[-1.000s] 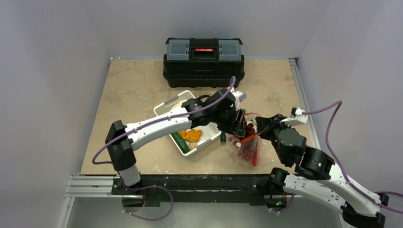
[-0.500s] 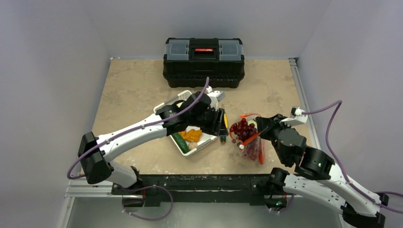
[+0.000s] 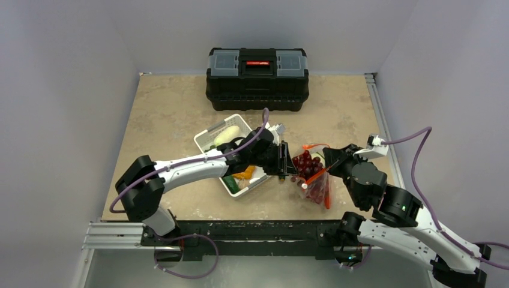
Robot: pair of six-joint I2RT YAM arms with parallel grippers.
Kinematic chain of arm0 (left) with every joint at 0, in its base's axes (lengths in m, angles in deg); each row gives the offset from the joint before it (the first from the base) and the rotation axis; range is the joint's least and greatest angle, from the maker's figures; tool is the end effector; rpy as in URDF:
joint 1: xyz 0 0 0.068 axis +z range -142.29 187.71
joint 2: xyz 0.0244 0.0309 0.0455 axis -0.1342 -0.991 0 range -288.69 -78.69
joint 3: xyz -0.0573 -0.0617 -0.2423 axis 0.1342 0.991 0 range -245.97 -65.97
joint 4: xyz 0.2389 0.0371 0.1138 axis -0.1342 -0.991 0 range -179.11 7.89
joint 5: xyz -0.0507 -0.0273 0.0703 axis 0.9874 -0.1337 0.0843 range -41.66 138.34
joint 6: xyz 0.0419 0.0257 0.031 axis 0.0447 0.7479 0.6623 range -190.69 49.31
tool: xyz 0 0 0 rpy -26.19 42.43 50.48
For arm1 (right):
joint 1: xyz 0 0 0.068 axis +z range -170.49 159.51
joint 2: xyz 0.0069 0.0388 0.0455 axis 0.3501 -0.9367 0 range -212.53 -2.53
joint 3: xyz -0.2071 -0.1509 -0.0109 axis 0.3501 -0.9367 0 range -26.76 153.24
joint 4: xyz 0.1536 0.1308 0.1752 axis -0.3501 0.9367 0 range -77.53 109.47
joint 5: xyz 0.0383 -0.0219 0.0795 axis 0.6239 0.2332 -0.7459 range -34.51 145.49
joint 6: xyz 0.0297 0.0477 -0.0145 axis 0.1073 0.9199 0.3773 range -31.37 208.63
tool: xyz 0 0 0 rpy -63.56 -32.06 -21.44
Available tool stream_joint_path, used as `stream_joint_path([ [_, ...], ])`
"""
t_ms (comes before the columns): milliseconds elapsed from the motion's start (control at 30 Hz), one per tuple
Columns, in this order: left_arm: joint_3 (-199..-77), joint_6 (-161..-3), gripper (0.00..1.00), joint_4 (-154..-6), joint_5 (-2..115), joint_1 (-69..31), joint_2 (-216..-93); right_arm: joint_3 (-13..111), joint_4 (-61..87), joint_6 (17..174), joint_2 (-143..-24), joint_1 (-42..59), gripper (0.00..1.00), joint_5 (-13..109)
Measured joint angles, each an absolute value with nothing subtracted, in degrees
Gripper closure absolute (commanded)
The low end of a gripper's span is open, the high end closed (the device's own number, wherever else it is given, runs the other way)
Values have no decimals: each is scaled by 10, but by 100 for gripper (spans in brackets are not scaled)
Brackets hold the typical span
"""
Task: Place the food in the zip-top bag and seal the zipper
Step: Place the fake fruit in the zipper food storage bag, then adjust the zipper food storage bag at the center of the board.
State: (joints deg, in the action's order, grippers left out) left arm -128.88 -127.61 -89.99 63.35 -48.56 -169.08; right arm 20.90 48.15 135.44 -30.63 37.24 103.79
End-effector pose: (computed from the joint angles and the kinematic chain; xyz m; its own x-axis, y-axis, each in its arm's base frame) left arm 0.1939 -0.3098 0.2318 -0.9467 -0.0396 -0.3195 0.2332 0.6000 -0.7653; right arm 0.0884 0.0818 0.3423 -0.2325 0.5405 -0.8086 -0.0148 0.8293 0.5586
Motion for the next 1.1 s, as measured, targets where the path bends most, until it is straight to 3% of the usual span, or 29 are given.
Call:
stream_joint_path([
  [233,-1289,-1301,66,-860,635,-486,-1721,209,483,1354,-306,372,100,1038],
  [433,-1289,-1301,100,-844,642,-486,-1736,209,485,1348,-306,372,100,1039],
  [833,-1490,-1195,100,-977,626,-532,-1693,209,488,1316,-294,372,100,1058],
  [1100,-1503,-1196,100,-994,643,-543,-1712,209,485,1299,-294,372,100,1055],
])
